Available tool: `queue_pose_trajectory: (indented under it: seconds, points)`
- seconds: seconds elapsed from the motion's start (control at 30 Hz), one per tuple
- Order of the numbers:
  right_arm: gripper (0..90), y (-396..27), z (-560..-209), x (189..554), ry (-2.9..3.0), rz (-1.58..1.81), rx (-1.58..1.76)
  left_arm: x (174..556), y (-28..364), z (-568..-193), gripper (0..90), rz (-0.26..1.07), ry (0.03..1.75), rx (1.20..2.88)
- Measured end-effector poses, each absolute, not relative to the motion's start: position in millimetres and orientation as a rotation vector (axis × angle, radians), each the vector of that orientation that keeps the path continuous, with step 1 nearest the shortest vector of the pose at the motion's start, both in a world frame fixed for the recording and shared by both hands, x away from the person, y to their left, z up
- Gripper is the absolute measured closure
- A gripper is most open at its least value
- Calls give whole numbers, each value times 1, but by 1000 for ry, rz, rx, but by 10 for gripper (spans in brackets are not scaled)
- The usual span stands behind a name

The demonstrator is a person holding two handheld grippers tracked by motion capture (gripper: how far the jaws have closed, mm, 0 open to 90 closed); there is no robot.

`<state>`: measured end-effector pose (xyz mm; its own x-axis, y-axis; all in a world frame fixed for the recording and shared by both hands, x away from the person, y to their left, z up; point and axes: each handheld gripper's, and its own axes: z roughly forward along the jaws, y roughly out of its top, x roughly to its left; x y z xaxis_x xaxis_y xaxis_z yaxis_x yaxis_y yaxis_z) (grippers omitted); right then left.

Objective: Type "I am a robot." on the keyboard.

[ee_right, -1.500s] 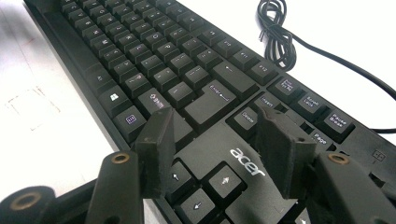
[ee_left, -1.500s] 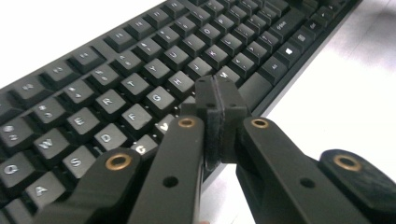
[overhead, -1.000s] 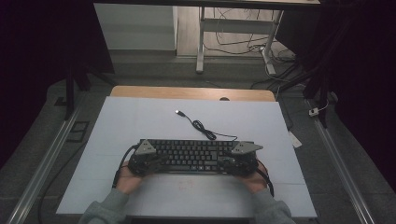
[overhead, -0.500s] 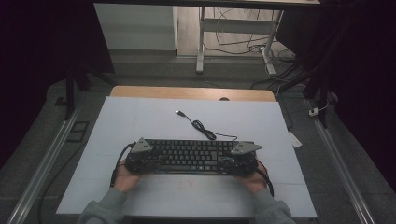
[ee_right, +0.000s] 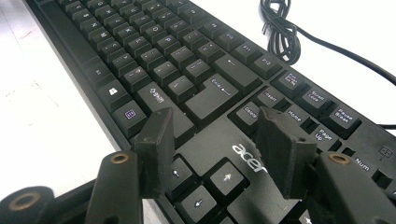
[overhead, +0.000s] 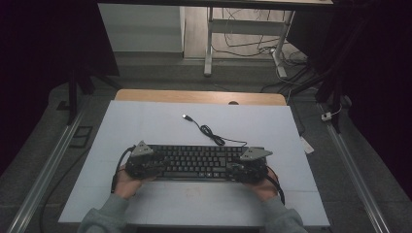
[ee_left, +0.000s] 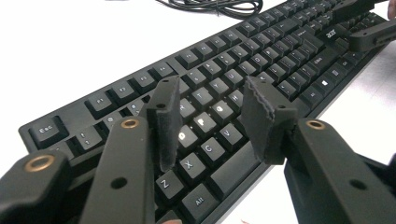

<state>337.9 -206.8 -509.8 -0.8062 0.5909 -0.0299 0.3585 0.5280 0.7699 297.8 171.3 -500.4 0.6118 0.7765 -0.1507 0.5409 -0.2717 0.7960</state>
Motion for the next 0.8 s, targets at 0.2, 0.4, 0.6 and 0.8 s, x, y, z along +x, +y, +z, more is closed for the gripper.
queue_pose_trajectory:
  seconds: [0.2,0.4,0.6,0.8]
  points:
    - [467,-207,-509,338,2483,1157,796,300,183,-499,536,356,1077,1941]
    - [466,-207,-510,338,2484,1154,793,303,193,-501,518,367,1113,1945]
    - [466,-207,-510,338,2484,1155,795,305,198,-504,495,354,1141,1959]
    - [466,-207,-510,338,2484,1155,795,307,200,-508,488,346,1168,1997]
